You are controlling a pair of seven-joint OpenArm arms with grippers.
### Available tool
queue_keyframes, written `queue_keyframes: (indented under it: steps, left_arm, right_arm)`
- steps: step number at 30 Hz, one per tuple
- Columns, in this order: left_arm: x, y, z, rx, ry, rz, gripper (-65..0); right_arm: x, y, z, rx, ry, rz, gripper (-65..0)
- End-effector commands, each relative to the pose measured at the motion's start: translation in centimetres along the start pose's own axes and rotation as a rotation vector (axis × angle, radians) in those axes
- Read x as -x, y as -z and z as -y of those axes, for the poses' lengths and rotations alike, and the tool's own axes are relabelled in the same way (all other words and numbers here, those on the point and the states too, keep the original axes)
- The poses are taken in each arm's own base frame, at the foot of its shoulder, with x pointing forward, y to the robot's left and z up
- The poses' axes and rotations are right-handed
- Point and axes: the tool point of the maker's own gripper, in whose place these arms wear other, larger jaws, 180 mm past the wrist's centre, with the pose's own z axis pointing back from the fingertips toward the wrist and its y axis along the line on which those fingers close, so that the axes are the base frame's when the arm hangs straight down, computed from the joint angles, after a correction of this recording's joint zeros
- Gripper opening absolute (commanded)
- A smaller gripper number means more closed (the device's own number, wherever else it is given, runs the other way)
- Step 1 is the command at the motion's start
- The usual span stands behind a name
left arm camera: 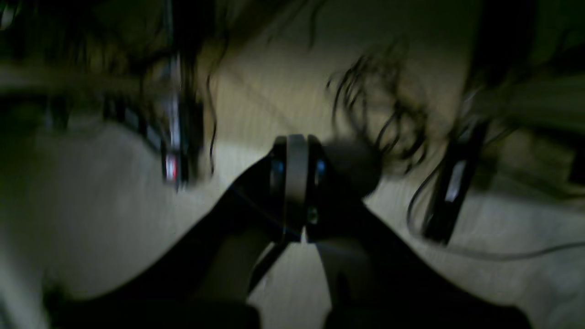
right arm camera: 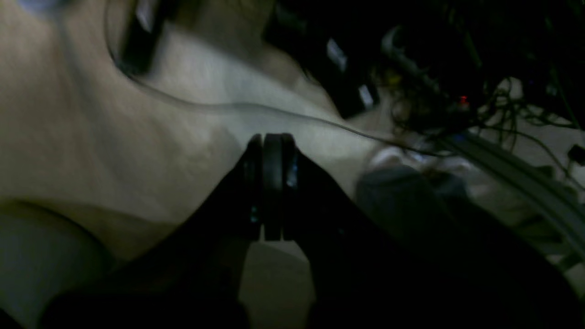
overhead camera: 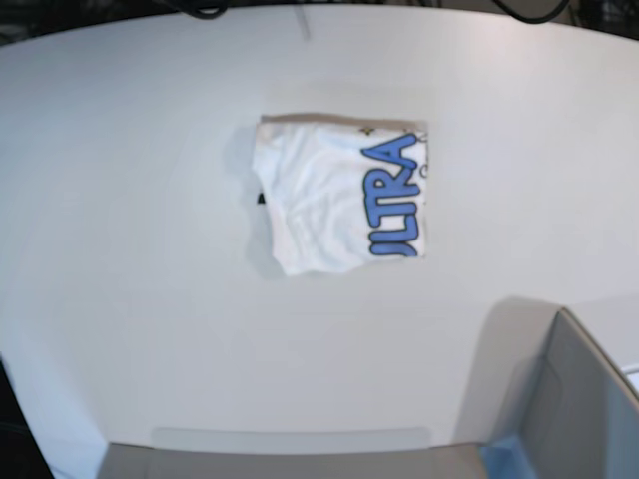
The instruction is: Layout the t-shirt on the table in an organized manner, then fold the t-shirt properly
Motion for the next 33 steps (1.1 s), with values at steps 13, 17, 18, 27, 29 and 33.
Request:
queue_keyframes:
  steps: [13,17,18,27,29,33]
  left_arm:
    - [4.1,6.4,0.0,-0.109,0.055,-0.16,-65.0]
    - [5.5,8.3,0.7,-0.14,0.077,-0.235,-65.0]
    - [5.6,8.6,1.2,-0.141,0.077,-0.247,-65.0]
    - [6.0,11.1,1.3,-0.194,0.121,-0.345,-65.0]
    - [6.1,11.2,1.8,-0.196,0.123,-0.366,-65.0]
    - [5.8,11.8,1.7,-0.212,0.128,-0.392,-65.0]
  right_arm:
    - [0.7,5.1,5.0,0.017,-0.256,-0.102,-65.0]
    - [0.0,6.4,5.6,-0.001,-0.328,-0.124,-65.0]
    - [-0.2,6.7,5.7,-0.016,-0.337,-0.13,-65.0]
    - [-3.5,9.4,9.8,0.05,-0.359,-0.162,-65.0]
    - [-4.0,9.8,10.5,0.077,-0.336,-0.185,-65.0]
    - [-4.2,10.0,11.1,0.103,-0.313,-0.231,-65.0]
